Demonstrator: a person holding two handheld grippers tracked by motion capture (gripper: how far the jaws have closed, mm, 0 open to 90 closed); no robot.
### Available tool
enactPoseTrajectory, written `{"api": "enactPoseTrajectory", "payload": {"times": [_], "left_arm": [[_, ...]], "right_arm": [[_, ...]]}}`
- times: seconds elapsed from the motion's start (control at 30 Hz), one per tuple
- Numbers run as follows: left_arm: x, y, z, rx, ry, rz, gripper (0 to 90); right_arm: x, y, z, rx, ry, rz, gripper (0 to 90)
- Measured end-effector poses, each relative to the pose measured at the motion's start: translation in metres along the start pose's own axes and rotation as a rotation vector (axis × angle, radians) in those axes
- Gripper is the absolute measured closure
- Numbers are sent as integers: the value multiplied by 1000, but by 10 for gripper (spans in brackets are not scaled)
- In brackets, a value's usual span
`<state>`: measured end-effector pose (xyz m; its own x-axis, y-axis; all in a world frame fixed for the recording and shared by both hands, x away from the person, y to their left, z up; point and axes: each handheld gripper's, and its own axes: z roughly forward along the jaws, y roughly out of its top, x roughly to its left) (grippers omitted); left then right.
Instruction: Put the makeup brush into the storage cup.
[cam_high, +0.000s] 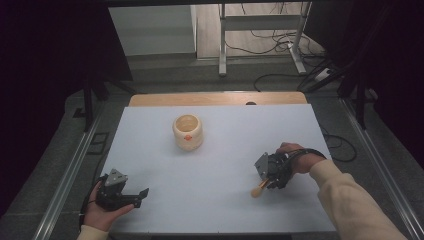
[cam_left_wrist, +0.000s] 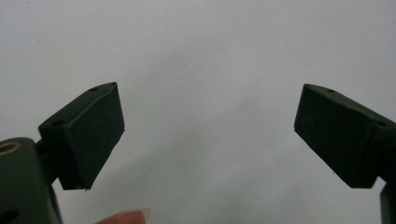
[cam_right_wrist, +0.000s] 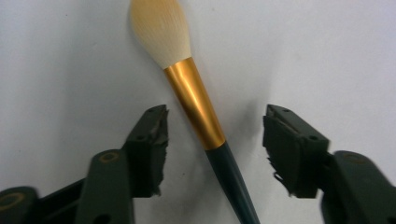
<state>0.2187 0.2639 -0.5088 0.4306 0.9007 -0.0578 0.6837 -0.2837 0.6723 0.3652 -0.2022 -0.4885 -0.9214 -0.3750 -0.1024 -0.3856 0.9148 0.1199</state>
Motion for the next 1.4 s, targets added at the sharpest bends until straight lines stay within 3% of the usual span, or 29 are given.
{"api": "enactPoseTrajectory", "payload": {"times": [0.17,0.4,0.53,0.67,0.83,1.13,1.27,1.4], "left_arm": [[0,0,0,0,1,-1,92],[0,0,0,1,2,1,92],[0,0,0,-1,3,0,92],[0,0,0,0,3,0,92],[0,0,-1,-1,4,-1,92],[1,0,-1,-3,4,-3,92],[1,0,-1,-2,4,-2,92],[1,0,-1,-3,6,-4,92]], "right_arm": [[-4,-1,1,9,33,8,514],[-14,-4,3,-8,121,14,598],[-19,-3,4,-6,128,29,678],[-21,-2,4,3,137,10,713],[-23,-1,4,12,128,-7,784],[-21,1,4,28,118,11,793],[-20,3,1,36,84,44,794],[-22,2,-4,8,43,78,794]]}}
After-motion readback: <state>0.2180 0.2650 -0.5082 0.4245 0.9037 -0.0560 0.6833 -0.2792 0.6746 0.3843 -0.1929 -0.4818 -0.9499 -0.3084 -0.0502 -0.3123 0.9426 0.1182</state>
